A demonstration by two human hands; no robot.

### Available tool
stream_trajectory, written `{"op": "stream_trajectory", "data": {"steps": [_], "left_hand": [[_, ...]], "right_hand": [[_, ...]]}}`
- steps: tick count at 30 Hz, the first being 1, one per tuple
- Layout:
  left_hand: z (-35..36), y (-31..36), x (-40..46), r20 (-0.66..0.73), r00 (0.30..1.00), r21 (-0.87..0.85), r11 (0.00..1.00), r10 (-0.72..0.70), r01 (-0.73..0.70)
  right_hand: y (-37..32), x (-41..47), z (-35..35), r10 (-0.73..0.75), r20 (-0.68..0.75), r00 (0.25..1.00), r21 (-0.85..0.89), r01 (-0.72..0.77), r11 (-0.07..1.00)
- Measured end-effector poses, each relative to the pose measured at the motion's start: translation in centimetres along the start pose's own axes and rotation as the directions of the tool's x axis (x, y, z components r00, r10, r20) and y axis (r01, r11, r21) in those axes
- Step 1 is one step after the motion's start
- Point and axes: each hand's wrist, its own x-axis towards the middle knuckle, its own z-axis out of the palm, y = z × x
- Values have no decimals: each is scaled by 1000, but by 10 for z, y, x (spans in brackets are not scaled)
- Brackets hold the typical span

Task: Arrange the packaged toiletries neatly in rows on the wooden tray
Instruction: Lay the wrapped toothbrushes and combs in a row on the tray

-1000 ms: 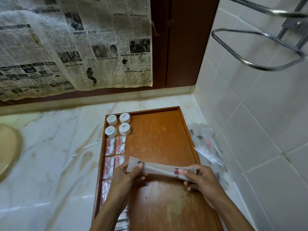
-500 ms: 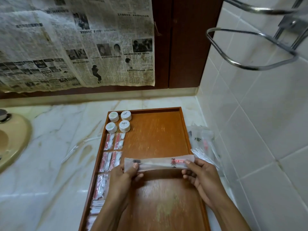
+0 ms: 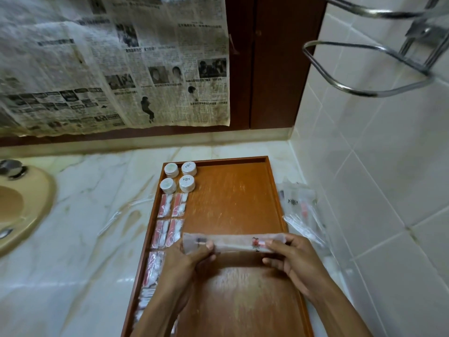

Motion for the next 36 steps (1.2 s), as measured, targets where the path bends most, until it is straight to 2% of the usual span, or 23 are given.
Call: {"op": "stream_trajectory", "data": {"steps": [3,7,10,11,13,15,16,18,20,25,28,30,32,36], "left_hand": [[2,-2,1,-48,999,-13,1000,26,-26],[3,-4,2,-95,994,58,997,51,-45],[4,-3,3,-109,992,107,993,64,-53],[5,-3,4,-115,992,67,997,55,-48],[8,-1,5,-107,994,-128,992,-6,-8],[16,-1,6,-64,995,-333,941,-77,51],[21,-2,5,-40,994,-379,922,-104,81],[34,-6,3,17,990,-338,931,-143,140],[48,-11,-1,75,984,-214,961,-161,173],[57,-13,1,61,993,-66,992,-104,108],[56,-9,3,73,994,-13,996,-82,83],[56,-7,4,80,993,10,997,-82,82],[55,-6,5,93,993,23,997,-77,75],[54,-8,6,44,997,55,997,-57,55]], "right_hand": [[-2,-2,4,15,12,1000,-19,-15,1000],[-1,-2,4,6,-25,1000,-148,-10,989],[-5,-6,4,-12,27,1000,-241,18,970],[-6,-7,4,-17,48,999,-266,29,964],[-7,-7,5,-59,55,997,-292,73,954],[-6,-6,10,-120,9,993,-277,118,954],[-4,-6,14,-146,-21,989,-251,136,958],[1,-6,23,-167,-67,984,-193,151,970],[7,-8,31,-153,-80,985,-197,135,971],[8,-9,28,-90,-86,992,-246,66,967],[6,-7,26,23,-75,997,-84,-29,996],[4,-8,28,33,-60,998,-27,-35,999],[4,-11,30,-14,-54,998,-87,9,996],[2,-13,31,-146,-96,985,-398,96,912]]}}
